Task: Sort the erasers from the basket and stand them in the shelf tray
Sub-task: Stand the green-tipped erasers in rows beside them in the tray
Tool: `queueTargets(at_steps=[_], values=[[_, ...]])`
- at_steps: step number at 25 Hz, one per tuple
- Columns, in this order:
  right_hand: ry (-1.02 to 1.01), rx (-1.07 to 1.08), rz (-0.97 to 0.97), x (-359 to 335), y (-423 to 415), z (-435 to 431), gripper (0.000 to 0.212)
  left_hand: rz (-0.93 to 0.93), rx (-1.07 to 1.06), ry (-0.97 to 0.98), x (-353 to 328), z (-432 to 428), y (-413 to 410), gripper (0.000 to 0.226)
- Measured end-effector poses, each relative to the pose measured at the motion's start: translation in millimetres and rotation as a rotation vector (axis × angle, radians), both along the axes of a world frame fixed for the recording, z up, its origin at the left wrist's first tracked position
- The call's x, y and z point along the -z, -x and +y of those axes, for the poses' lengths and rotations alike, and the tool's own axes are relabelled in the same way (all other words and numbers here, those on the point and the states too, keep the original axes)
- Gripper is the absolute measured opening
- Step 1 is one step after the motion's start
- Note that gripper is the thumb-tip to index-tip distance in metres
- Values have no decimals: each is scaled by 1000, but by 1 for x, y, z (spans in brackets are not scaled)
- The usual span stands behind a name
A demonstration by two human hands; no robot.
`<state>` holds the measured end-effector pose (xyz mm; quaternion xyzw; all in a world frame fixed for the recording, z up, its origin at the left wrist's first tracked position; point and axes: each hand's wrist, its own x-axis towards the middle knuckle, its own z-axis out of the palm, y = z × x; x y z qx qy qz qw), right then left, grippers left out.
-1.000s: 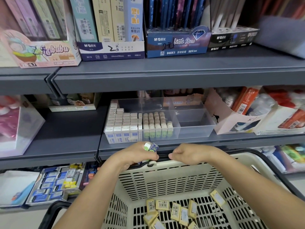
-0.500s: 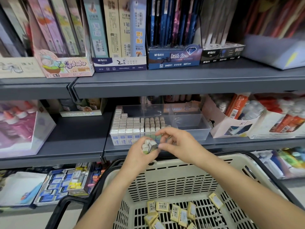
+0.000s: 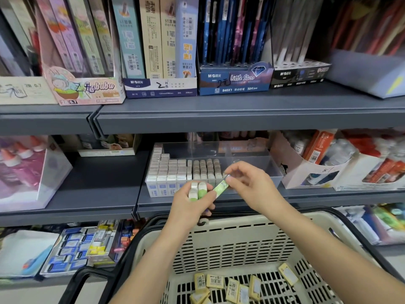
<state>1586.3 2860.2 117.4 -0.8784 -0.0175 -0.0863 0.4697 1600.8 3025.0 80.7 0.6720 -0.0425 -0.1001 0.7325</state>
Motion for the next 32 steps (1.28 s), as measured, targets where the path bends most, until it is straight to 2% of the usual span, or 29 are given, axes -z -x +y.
queueTargets(at_steps=[2, 3, 5, 8, 11, 13, 16, 18, 20, 26, 32], values=[[478, -48, -230, 2, 0, -3, 20, 0, -30, -32, -1, -4, -5, 9], [640, -111, -305, 3, -1, -3, 25, -15, -29, -54, -1, -6, -8, 9], [765, -206, -350, 5, -3, -3, 27, -47, 8, -73, 0, -9, -10, 11], [640, -199, -228, 1, -13, -8, 20, -26, 6, 0, 5, -12, -13, 10], [393, 65, -114, -9, -40, -24, 19, 24, -45, -10, 15, -11, -20, 13], [313, 185, -48, -15, -60, -32, 23, 21, -43, -30, 21, -12, -23, 11], [513, 172, 111, -21, -79, -33, 23, 26, -30, -33, 26, -12, -27, 8], [694, 95, 187, -23, -85, -32, 18, 30, -29, -21, 27, -12, -28, 7], [783, 15, 218, -25, -86, -28, 15, 32, -35, -10, 27, -13, -28, 7], [742, -109, 284, -17, -90, -20, 3, 33, -34, -3, 26, -14, -27, 7], [859, -203, 335, -7, -93, -21, 24, 43, -7, -60, 26, -14, -27, 14]])
